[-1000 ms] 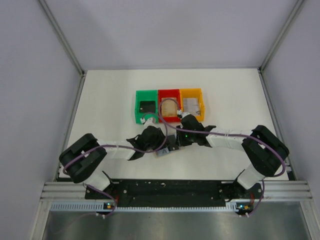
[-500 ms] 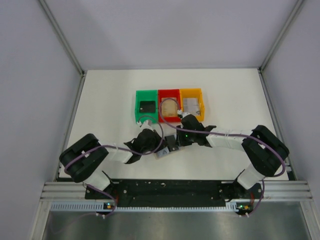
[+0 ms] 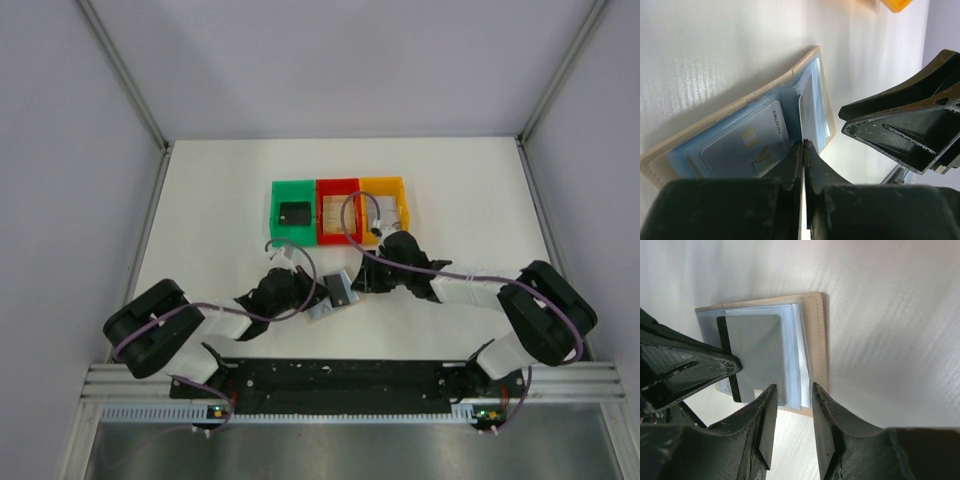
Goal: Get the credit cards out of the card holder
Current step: Remove the credit card from the card holder.
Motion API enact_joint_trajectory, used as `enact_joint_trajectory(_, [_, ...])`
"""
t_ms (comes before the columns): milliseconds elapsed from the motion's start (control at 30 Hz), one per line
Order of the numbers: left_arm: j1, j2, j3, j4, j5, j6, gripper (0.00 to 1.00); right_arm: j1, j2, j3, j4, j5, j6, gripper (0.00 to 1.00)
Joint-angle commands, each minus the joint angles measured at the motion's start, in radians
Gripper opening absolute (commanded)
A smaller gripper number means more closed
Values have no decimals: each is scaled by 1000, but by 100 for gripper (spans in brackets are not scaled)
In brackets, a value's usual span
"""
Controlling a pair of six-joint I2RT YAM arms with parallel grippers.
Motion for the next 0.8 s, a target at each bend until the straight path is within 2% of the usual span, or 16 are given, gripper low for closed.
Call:
enact_joint_trajectory(0, [9,-49,-40,133,7,38,0,-20,-54,-25,141,-78,29,34])
enact_joint_trajectory(433, [12,-60,-121,389,89,40,0,-29,-28,-64,288,-189,61,34])
enact_joint_trajectory(767, [14,-57,-170,559,90,38,0,-56,3,-86,336,-233,82,34])
